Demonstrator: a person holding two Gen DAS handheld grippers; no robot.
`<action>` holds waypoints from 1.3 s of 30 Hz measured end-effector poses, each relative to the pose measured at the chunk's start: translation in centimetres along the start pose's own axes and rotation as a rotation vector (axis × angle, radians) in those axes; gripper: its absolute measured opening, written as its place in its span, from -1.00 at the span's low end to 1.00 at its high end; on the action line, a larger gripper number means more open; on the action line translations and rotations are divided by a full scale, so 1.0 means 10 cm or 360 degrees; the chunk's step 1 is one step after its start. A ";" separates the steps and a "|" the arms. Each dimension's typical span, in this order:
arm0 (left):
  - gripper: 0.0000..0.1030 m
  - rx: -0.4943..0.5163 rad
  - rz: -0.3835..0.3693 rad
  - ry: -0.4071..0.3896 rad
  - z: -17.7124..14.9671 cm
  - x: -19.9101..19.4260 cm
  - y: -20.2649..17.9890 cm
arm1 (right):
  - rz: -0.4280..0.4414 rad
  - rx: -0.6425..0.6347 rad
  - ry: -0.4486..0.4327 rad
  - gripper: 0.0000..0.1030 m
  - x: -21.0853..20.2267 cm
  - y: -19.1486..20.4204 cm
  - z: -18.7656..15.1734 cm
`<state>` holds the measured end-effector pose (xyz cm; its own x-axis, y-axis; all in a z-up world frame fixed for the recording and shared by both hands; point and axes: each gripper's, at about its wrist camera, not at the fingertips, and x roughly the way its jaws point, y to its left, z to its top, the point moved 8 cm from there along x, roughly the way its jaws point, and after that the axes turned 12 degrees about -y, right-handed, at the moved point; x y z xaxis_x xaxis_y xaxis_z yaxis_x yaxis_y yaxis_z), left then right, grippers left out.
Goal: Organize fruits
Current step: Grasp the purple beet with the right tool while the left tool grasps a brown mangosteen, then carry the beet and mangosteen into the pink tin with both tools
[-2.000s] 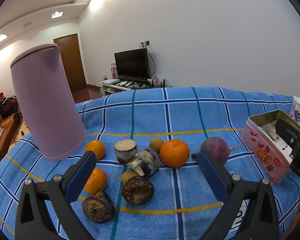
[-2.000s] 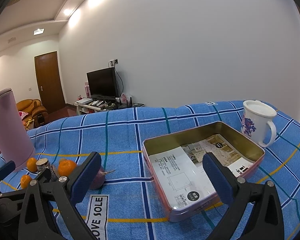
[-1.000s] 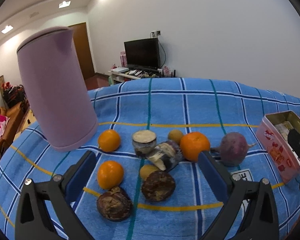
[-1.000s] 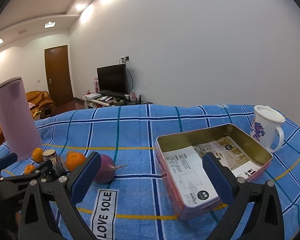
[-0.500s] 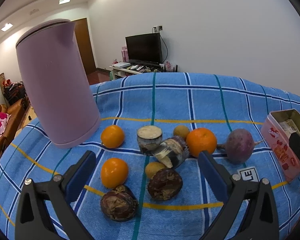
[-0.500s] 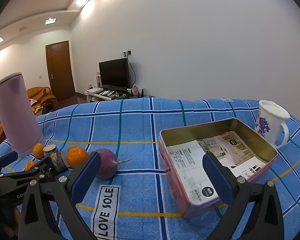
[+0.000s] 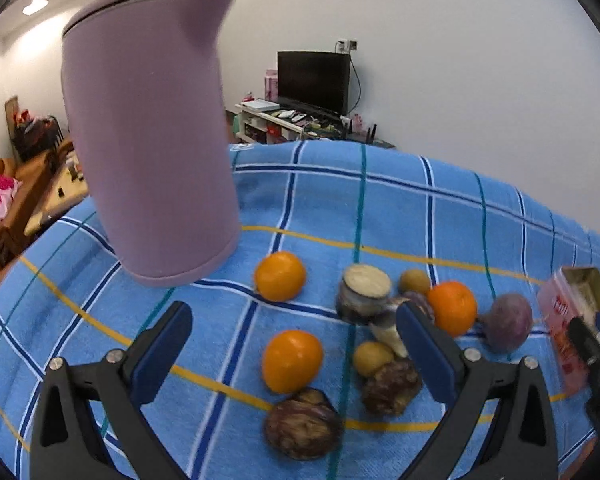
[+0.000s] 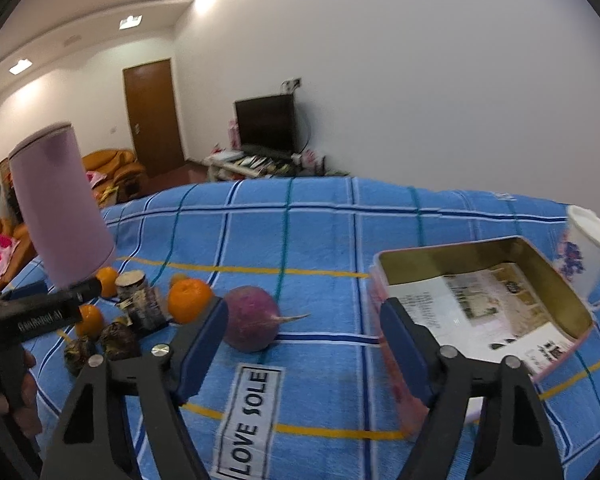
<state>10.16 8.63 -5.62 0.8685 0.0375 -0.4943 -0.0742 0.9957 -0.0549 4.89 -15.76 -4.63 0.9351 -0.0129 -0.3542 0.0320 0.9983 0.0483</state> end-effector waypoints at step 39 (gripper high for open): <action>-0.10 0.0245 -0.0221 0.0303 -0.67 -0.08 -0.08 | 0.0247 -0.0040 0.0365 0.03 0.42 0.39 -0.35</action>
<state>6.18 7.20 -11.02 0.7565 -0.1022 -0.6460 0.1268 0.9919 -0.0084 7.69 -11.76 -9.19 0.8238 0.1503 -0.5466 -0.1166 0.9885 0.0961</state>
